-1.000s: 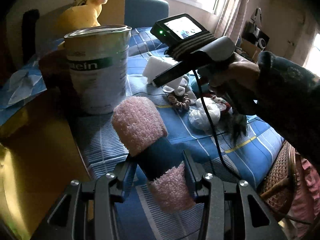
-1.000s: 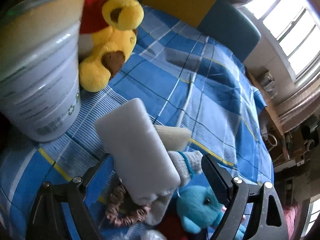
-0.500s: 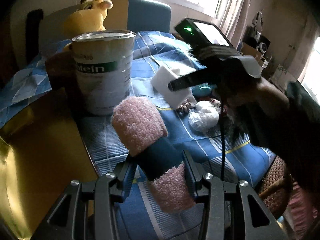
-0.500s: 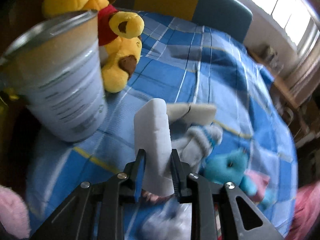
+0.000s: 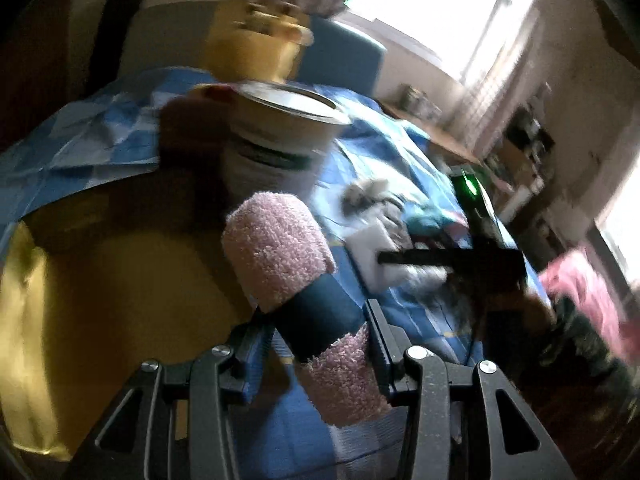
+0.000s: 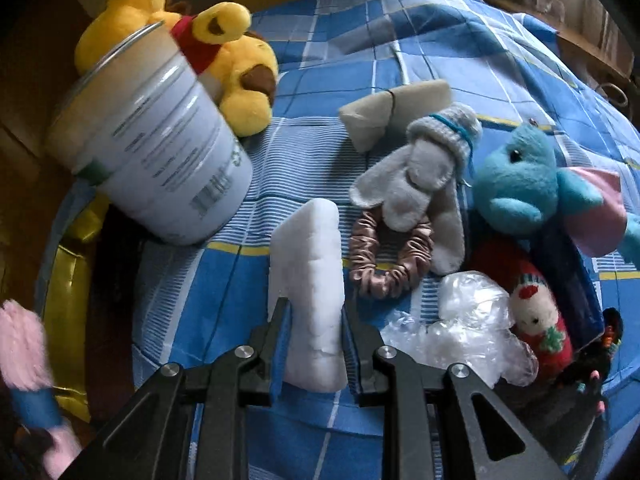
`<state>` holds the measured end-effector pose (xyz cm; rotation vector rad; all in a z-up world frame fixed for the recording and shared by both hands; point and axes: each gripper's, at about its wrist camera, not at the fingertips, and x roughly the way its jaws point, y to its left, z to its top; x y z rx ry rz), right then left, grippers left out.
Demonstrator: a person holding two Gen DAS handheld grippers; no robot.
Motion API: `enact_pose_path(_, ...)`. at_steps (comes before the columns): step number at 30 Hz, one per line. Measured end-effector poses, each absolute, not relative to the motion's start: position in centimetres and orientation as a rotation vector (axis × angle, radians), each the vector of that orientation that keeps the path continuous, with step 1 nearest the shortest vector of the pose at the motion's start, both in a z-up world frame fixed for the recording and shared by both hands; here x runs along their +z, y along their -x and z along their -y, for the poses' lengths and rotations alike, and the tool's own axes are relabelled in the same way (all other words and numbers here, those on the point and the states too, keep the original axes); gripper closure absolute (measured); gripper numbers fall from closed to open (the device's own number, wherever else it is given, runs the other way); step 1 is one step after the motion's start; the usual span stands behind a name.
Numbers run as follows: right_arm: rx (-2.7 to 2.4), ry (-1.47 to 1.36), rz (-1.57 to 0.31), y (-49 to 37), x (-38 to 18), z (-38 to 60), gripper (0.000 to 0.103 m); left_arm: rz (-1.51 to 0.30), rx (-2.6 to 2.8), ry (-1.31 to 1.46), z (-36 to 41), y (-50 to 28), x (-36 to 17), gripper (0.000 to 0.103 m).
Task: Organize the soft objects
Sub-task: 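Carry the pink roll onto the gold tray and open the left tool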
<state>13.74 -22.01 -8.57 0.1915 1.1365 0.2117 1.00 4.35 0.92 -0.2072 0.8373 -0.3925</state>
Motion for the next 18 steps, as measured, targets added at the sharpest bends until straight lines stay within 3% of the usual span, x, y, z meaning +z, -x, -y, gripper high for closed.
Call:
enact_pose_path(9,0.226,-0.233,-1.148,-14.2,-9.0,22.7,0.078,-0.935,-0.207,0.373,-13.5,-4.3,-1.5,0.058)
enact_pose_path(18,0.236,-0.212,-1.141,-14.2,-8.8,22.8,0.077,-0.978,-0.167,0.359,-14.1,-11.0,-3.2,0.057)
